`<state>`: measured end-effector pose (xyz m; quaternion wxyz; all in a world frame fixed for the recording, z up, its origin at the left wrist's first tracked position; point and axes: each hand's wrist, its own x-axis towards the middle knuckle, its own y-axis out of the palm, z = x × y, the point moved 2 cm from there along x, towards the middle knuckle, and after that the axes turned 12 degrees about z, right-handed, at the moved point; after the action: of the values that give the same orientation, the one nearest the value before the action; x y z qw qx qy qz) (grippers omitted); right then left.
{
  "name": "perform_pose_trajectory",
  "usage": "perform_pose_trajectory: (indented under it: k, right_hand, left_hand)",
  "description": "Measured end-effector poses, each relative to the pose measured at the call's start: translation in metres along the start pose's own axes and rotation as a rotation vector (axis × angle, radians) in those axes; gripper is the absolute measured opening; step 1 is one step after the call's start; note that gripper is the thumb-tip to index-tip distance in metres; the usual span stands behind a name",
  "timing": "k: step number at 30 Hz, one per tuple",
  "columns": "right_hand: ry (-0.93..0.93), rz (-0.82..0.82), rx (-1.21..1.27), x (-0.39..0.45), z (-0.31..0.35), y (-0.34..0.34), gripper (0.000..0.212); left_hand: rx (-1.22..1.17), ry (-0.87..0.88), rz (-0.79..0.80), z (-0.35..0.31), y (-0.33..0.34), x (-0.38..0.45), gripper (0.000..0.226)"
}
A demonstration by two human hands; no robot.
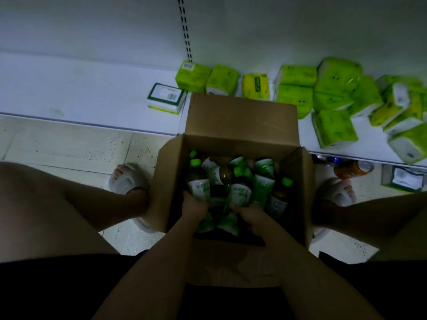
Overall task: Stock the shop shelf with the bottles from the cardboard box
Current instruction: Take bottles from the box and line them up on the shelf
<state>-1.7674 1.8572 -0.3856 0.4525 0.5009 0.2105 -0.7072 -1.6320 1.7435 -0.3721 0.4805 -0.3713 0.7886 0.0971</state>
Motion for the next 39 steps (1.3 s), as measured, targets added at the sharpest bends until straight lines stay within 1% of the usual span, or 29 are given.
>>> perform_pose_trajectory:
  k: [3,6,8,11,14,16,19,22,24,27,30,34,36,39]
  right_hand:
    - [-0.068,0.001,0.027,-0.024,0.003,-0.001,0.046]
    - [-0.143,-0.007,0.017,-0.050,0.007,-0.005,0.038]
    - [-0.198,0.002,0.003,-0.066,0.014,-0.009,0.035]
    - [-0.279,0.031,0.028,-0.085,0.024,-0.013,0.031]
    - [-0.378,0.077,0.125,-0.104,0.035,-0.013,0.026]
    - [-0.447,0.109,0.153,-0.114,0.042,-0.013,0.033]
    - [-0.527,0.196,0.194,-0.125,0.055,-0.015,0.060]
    - [-0.597,0.210,0.201,-0.141,0.071,-0.017,0.090]
    - [-0.649,0.239,0.194,-0.151,0.082,-0.016,0.099]
    - [-0.753,0.310,0.178,-0.171,0.101,-0.014,0.092]
    - [-0.912,0.334,0.104,-0.197,0.123,-0.008,0.064]
    - [-1.052,0.300,0.067,-0.238,0.151,-0.006,0.040]
    - [-1.106,0.310,0.028,-0.259,0.164,-0.006,0.032]
    - [-1.197,0.290,-0.029,-0.289,0.187,-0.005,0.031]
  left_hand:
    - [-0.016,0.074,0.017,-0.007,0.002,-0.018,0.093]
    - [0.034,0.161,0.046,-0.018,0.000,-0.033,0.083]
    - [0.022,0.217,0.060,-0.027,-0.001,-0.044,0.078]
    - [-0.051,0.310,0.087,-0.042,-0.001,-0.061,0.078]
    - [-0.128,0.400,0.131,-0.059,-0.002,-0.077,0.080]
    - [-0.162,0.457,0.162,-0.070,-0.007,-0.087,0.077]
    - [-0.213,0.562,0.214,-0.089,-0.017,-0.103,0.068]
    - [-0.208,0.658,0.265,-0.107,-0.028,-0.122,0.060]
    - [-0.179,0.727,0.284,-0.120,-0.034,-0.135,0.053]
    - [-0.184,0.821,0.335,-0.141,-0.040,-0.153,0.049]
    - [-0.206,0.904,0.373,-0.166,-0.047,-0.173,0.043]
    - [-0.178,0.973,0.426,-0.204,-0.061,-0.207,0.050]
    - [-0.145,1.011,0.447,-0.224,-0.069,-0.224,0.051]
    - [-0.120,1.085,0.473,-0.257,-0.079,-0.252,0.053]
